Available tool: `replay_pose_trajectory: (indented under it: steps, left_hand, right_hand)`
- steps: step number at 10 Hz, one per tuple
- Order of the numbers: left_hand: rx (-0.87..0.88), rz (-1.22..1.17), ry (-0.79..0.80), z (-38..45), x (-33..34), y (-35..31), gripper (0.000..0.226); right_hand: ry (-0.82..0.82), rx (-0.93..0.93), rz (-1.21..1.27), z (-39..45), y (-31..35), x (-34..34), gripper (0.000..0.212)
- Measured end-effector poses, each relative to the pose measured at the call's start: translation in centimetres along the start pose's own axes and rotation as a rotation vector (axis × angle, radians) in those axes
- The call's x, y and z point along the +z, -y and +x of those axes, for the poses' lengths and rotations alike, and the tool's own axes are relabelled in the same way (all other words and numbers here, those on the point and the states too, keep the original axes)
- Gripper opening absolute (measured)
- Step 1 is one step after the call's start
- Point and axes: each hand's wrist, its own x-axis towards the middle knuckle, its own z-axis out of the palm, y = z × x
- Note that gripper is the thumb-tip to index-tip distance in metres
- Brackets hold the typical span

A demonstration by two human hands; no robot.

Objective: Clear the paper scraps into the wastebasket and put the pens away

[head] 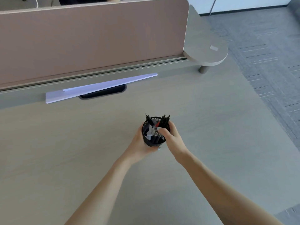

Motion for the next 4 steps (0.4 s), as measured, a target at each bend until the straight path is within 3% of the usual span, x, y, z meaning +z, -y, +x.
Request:
replay_pose_trajectory:
  steps: [1, 3, 4]
  left_hand:
    - [0.053, 0.000, 0.029, -1.3, 1.4, -0.3, 0.072]
    - [-0.092, 0.092, -0.028, -4.2, 4.0, 1.8, 0.067]
    - [-0.178, 0.432, -0.044, -4.5, 4.4, 2.0, 0.093]
  right_hand:
    - [0.012, -0.001, 0.054, -1.6, -1.3, -0.8, 0.028]
    - [-0.003, 0.043, 0.062, -4.4, -3.4, -2.2, 0.026]
    - [-0.049, 0.051, 0.084, -4.9, -2.5, -2.9, 0.044]
